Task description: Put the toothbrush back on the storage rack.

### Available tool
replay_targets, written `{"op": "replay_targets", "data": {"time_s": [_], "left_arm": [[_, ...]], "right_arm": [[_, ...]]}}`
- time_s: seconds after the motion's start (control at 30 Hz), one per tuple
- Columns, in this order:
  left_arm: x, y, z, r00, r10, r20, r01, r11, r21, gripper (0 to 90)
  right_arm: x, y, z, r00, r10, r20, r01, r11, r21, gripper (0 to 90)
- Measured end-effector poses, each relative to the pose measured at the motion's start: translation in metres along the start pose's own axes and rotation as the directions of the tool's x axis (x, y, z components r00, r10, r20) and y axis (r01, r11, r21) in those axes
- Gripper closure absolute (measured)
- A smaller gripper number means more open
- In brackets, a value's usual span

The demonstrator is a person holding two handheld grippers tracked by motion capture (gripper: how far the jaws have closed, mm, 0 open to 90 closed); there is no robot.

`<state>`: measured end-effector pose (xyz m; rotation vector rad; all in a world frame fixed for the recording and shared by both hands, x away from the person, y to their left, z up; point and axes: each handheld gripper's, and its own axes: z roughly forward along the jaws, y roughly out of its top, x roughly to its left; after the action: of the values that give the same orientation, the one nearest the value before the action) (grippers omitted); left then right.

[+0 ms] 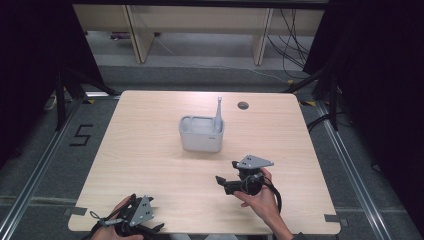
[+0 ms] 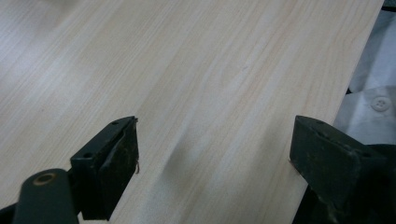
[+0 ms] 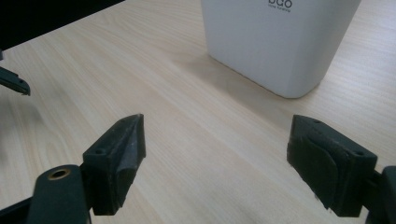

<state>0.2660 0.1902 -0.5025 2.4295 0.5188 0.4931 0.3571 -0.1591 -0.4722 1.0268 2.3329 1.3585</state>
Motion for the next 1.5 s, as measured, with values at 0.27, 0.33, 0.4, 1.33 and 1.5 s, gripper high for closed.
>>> {"op": "replay_targets", "data": {"time_s": [0.27, 0.33, 0.4, 1.33, 1.5], "left_arm": [[0.0, 0.0, -0.001, 1.0, -0.002, -0.001, 0.002, 1.0, 0.0, 15.3], [0.0, 0.0, 0.0, 1.0, -0.003, -0.001, 0.003, 1.0, 0.0, 15.3], [0.0, 0.0, -0.001, 1.0, -0.002, 0.0, 0.002, 1.0, 0.001, 15.3], [0.0, 0.0, 0.0, 1.0, 0.002, -0.001, -0.002, 1.0, 0.001, 15.3], [0.0, 0.0, 0.0, 1.0, 0.001, 0.0, -0.001, 1.0, 0.002, 15.3]], "right_arm": [[-0.001, -0.007, -0.005, 0.9999, 0.009, 0.007, -0.009, 1.0, 0.012, 19.6], [-0.002, -0.008, -0.007, 0.9998, -0.017, 0.012, 0.017, 1.0, 0.009, 19.6], [-0.001, -0.011, -0.009, 1.0, -0.001, 0.007, 0.001, 1.0, 0.014, 19.6], [0.01, -0.034, -0.034, 0.9992, 0.041, -0.003, -0.04, 0.997, 0.066, 16.5], [0.009, -0.038, -0.037, 0.9998, 0.02, -0.004, -0.019, 0.998, 0.064, 16.5]]}}
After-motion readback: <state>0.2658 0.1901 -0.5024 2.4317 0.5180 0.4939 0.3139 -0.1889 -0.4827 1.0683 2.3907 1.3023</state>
